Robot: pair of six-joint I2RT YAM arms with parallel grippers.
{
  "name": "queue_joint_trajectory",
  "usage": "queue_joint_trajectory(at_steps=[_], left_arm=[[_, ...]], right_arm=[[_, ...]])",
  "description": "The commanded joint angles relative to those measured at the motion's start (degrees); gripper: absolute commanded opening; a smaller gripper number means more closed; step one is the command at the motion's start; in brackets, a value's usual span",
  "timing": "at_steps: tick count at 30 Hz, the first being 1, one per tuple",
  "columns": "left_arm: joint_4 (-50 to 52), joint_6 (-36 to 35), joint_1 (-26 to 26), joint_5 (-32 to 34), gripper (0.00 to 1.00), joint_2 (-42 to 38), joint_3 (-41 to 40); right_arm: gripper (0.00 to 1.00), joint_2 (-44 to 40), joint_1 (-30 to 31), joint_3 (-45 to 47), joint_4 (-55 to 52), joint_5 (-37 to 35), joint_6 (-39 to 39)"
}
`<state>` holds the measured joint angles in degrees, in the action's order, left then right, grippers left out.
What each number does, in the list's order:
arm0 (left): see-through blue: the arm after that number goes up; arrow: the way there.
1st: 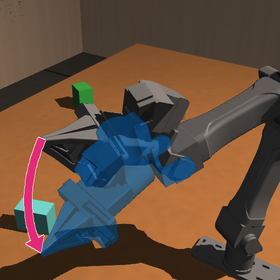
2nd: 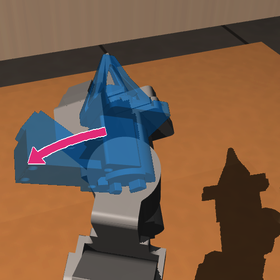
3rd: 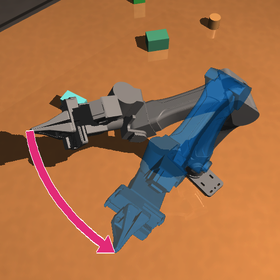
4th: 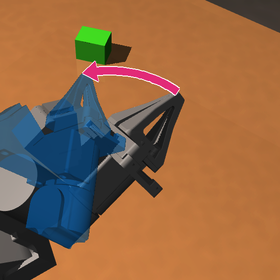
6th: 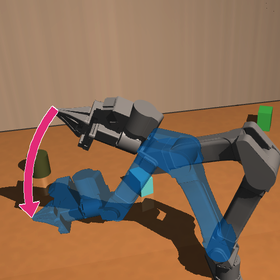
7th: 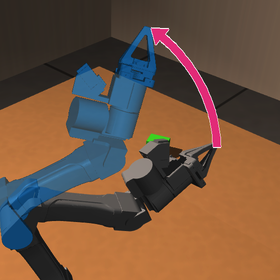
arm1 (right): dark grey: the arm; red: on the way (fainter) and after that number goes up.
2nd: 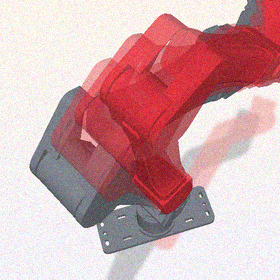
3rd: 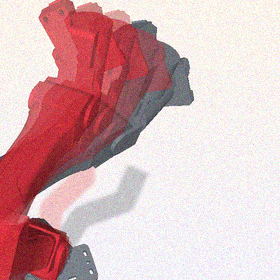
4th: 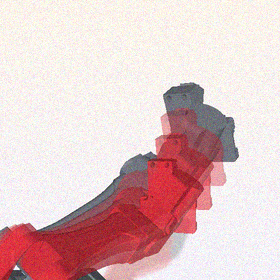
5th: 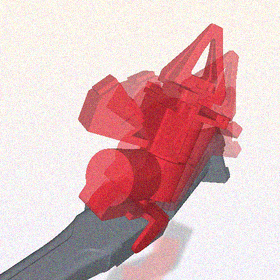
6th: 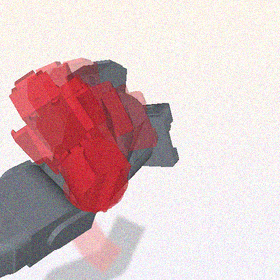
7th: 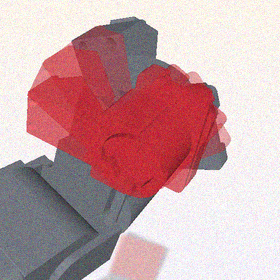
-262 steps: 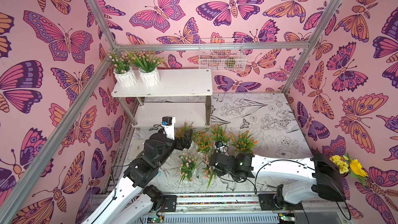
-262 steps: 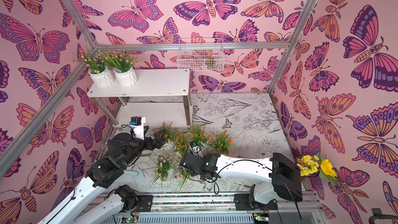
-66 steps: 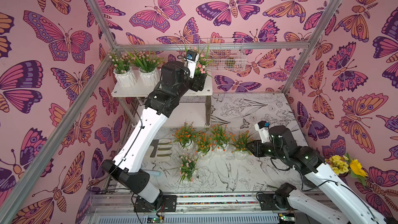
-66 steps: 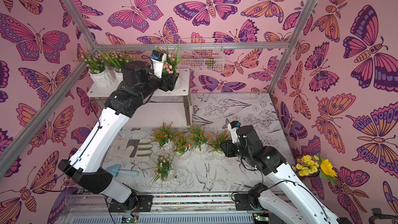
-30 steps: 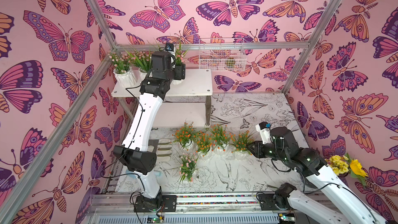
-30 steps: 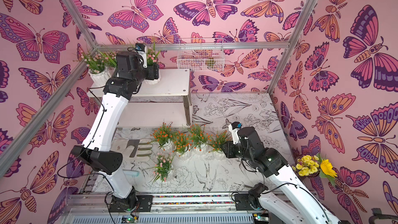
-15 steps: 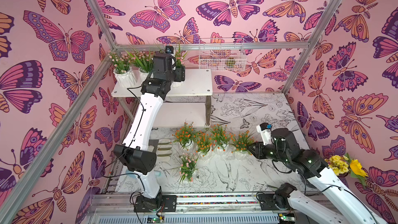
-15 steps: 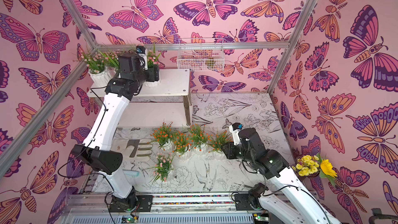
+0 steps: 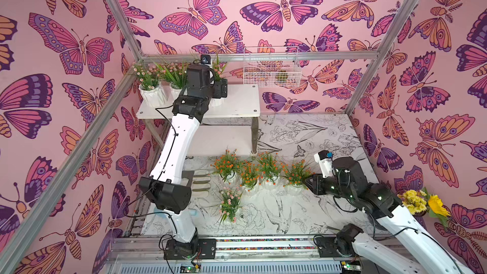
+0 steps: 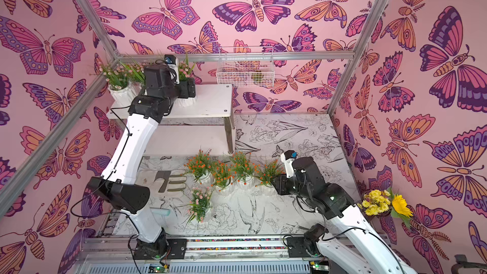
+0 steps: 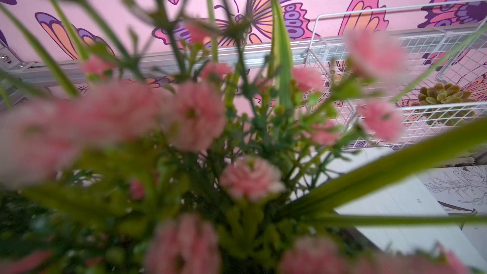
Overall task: Place the baby's breath potted plants on the rack by color
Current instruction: Place the baby's breath potted plant on the rack.
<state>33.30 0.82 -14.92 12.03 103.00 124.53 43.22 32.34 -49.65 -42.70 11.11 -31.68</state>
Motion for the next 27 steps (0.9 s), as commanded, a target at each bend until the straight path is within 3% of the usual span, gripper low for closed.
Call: queue_joint_trajectory(at_steps=[1,16,27], left_arm=[[-1.2,1.1,0.3,-0.2,1.0,-1.8,-1.5],[-6.7,3.1,-0.9,-4.3,1.0,-15.1,-15.3],[-14.5,5.6,-4.7,-6.4,0.99,-29.4,-35.8]], right_arm=[[0.26,0.2,-0.3,-0.2,-0.5,0.4,0.1],[0.26,2.2,-0.3,-0.1,1.8,0.8,0.7],[0.26,5.1,-0.3,-2.0,3.4,2.5,2.9]])
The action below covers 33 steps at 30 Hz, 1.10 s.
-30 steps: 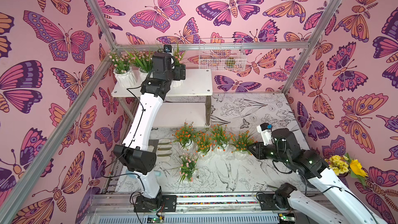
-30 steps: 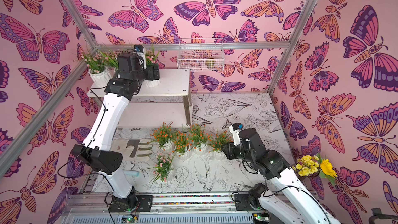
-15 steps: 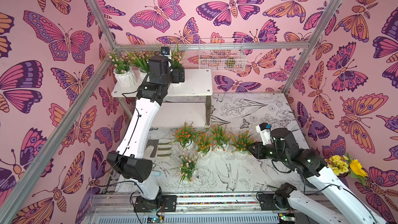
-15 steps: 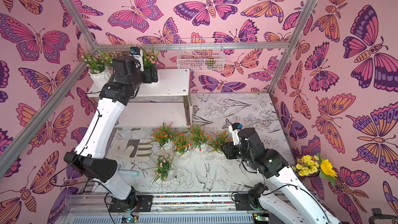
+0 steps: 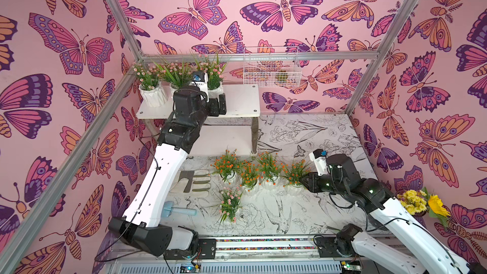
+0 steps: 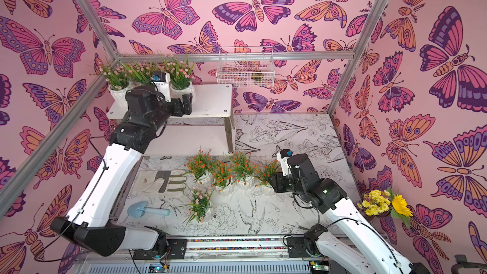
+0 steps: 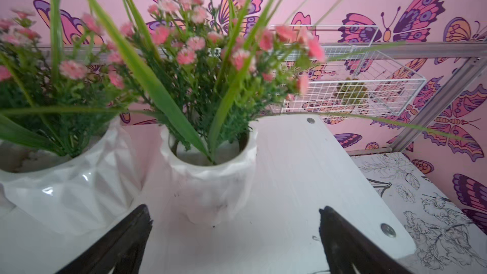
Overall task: Place the baby's breath potted plants on the rack by color
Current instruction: Place the baby's breath potted plant on the rack, then pick up the baby's breath potted plant from the center of the board.
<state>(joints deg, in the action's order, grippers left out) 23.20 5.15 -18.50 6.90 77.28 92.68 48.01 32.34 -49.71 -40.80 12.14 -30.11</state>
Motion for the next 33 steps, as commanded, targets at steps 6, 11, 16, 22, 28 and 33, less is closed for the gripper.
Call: queue_joint_trajectory(at_steps=[6,11,16,22,28,33], left_arm=[[-6.6,2.3,-4.4,-1.2,0.97,-11.8,-14.9],[-6.8,3.4,-6.5,-1.2,0.97,-16.3,-21.9],[-7.3,4.6,-7.9,-2.4,0.96,-19.2,-27.8],[-7.9,5.0,-9.0,-4.9,0.96,-18.1,-31.8],[-7.8,6.0,-11.1,-5.6,0.95,-18.7,-35.5],[-7.9,8.1,-12.1,-6.2,0.94,-21.8,-39.8]], right_arm=[[0.26,2.1,0.7,0.3,5.8,4.3,-0.1],[0.27,4.4,4.9,1.0,7.8,1.8,-0.7],[0.27,6.8,8.5,1.5,10.6,0.6,-1.8],[0.26,11.6,14.1,2.0,14.3,-3.4,-3.2],[0.26,16.3,19.8,1.4,17.4,-6.7,-4.6],[0.26,19.5,24.3,2.6,21.7,-10.1,-7.0]])
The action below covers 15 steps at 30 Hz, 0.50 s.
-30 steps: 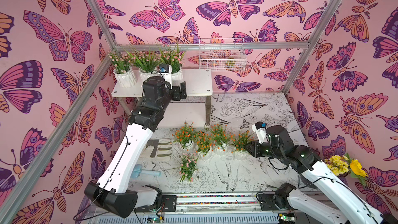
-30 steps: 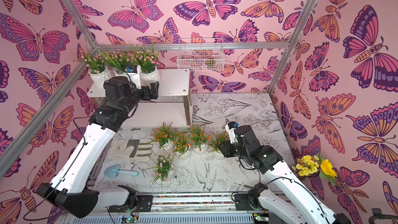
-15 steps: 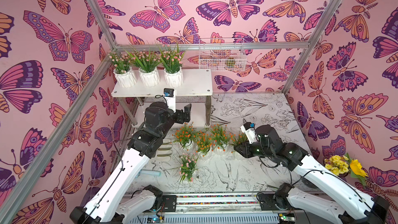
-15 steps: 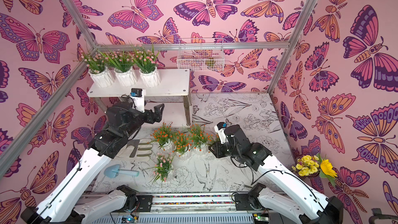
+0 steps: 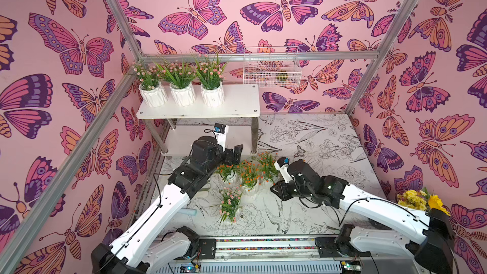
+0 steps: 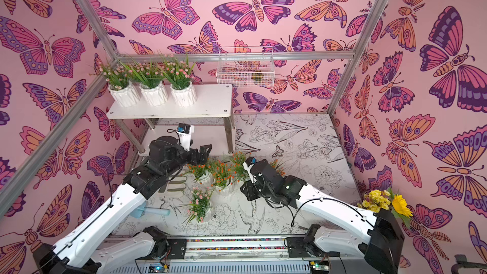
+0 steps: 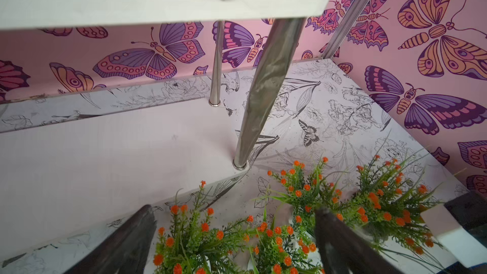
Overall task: Place the baby's breath potted plants on the rack by color
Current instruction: Pick up the baby's breath potted plant from the center of the board.
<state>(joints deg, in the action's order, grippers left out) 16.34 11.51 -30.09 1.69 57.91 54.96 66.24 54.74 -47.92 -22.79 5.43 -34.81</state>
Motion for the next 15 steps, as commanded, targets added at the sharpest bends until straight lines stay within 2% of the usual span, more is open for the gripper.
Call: queue_joint_trajectory(at_steps=[1,6,15], left_arm=[[-1.0,2.1,-0.7,-0.9,0.94,-3.0,-2.8],[-0.1,3.7,-1.3,-0.4,0.94,-6.1,-5.8],[3.0,4.4,-1.5,1.2,0.94,-11.1,-8.4]], right_arm=[[0.26,2.0,2.7,1.1,4.5,-3.9,-2.9],[0.26,7.1,8.8,1.6,9.3,-8.1,-6.4],[0.25,17.4,15.8,-1.3,15.8,-12.3,-10.1]])
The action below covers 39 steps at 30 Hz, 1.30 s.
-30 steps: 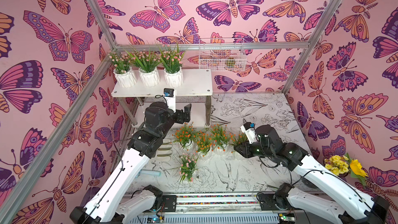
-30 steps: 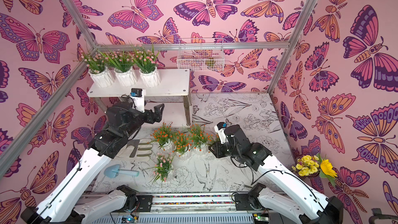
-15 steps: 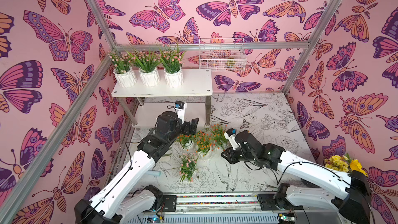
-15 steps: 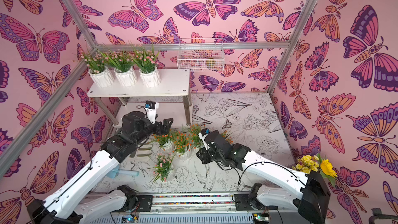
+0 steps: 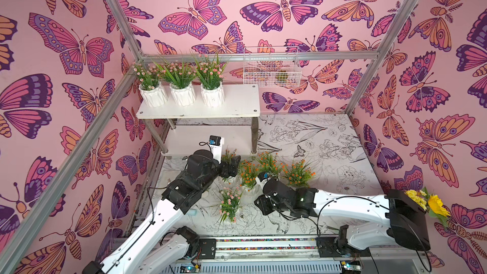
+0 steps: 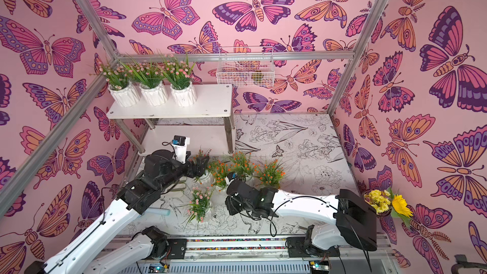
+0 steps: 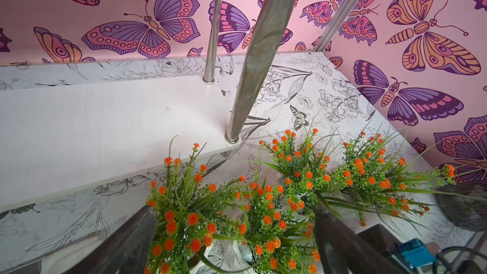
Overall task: Place the baby's breath potted plants on the rack by color
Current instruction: Pick up the baby's breath potted plant from the center of the board.
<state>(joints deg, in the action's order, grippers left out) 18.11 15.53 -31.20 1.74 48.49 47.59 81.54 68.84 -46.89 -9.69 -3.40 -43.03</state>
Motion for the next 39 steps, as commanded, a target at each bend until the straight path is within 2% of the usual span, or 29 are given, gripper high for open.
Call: queue_joint_trajectory(at_steps=[1,20,39], left_arm=[[1.3,0.4,-0.4,1.2,0.94,-2.0,-1.0],[2.7,0.1,-0.3,1.6,0.95,-4.7,-1.9],[4.2,0.4,-0.4,1.7,0.97,-6.7,-2.4]], right_arm=[[0.25,3.0,2.1,-3.0,2.8,-3.9,-1.9],[0.24,14.6,3.6,-15.1,-1.4,-4.3,2.1],[0.23,19.2,3.6,-18.1,-2.7,-3.3,2.2]])
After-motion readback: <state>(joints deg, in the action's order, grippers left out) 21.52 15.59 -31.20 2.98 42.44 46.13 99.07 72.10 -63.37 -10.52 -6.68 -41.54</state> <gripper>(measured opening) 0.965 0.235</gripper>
